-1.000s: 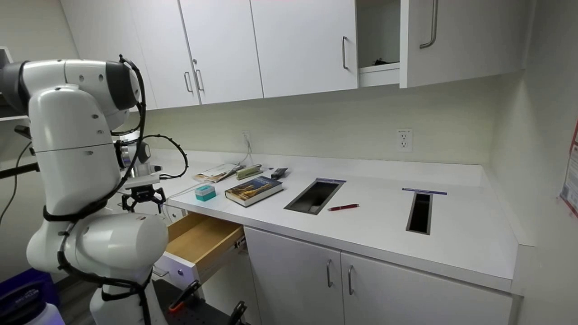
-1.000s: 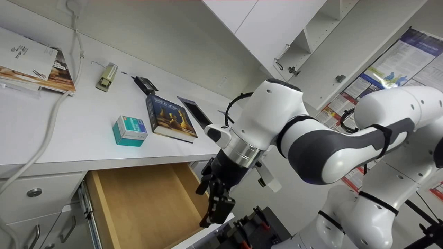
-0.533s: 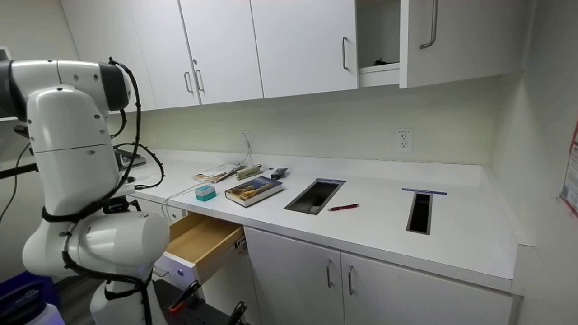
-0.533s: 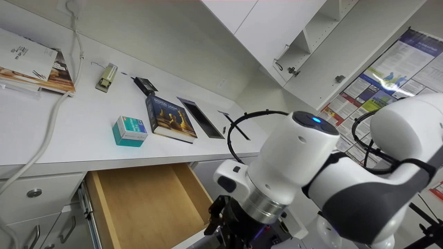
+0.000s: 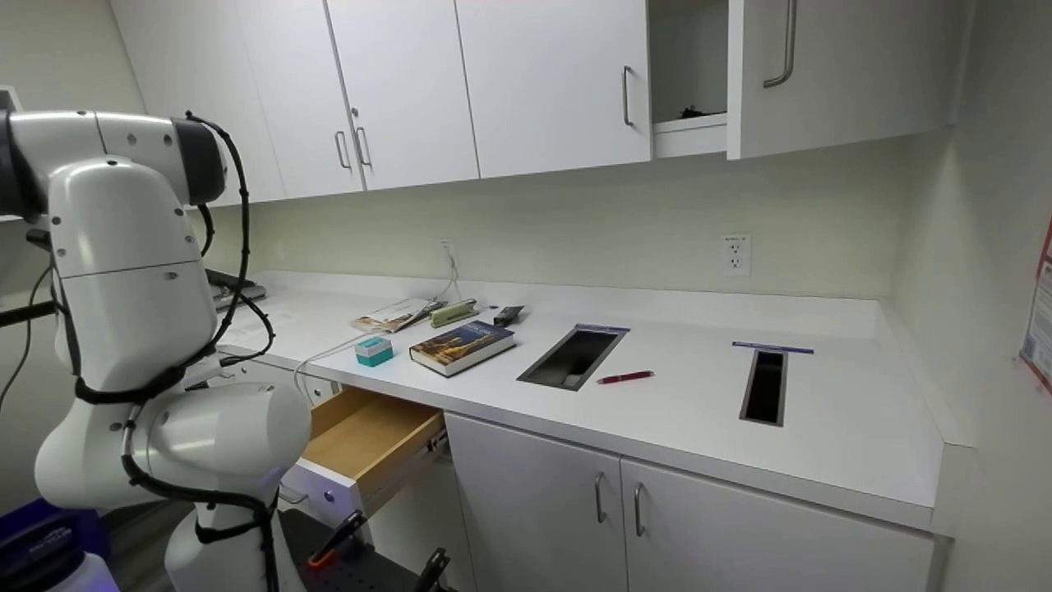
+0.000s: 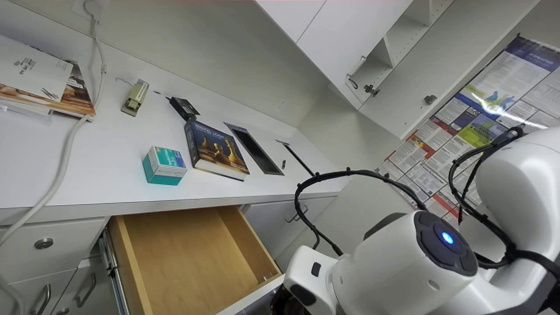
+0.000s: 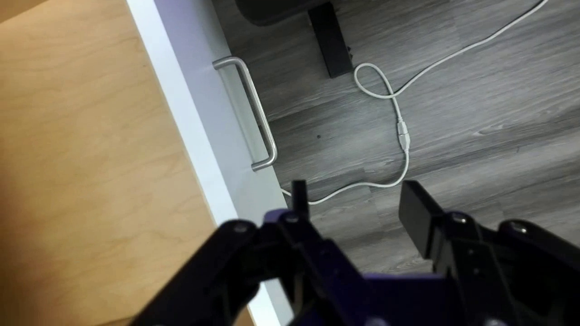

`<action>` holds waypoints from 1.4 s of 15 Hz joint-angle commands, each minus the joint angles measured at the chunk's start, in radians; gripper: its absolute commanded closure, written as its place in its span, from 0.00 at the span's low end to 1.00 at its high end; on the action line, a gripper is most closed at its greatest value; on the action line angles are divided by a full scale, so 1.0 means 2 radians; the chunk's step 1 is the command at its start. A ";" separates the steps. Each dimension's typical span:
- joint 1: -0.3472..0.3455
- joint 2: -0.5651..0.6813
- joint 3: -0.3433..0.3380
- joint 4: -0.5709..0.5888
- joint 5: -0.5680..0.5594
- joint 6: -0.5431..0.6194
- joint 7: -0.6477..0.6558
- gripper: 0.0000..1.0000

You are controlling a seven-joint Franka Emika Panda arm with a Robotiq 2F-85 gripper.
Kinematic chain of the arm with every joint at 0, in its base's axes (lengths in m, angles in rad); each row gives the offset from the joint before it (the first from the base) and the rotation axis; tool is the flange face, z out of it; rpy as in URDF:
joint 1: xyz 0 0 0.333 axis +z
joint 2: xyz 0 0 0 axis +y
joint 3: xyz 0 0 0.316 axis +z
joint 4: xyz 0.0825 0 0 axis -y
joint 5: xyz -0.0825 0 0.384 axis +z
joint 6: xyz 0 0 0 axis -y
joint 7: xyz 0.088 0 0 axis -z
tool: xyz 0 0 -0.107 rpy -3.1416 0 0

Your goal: Open the drawer, take the pen out and put it on the table, the close the drawer

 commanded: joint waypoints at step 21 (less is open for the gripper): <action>0.104 0.169 -0.071 0.104 -0.156 -0.110 -0.223 0.99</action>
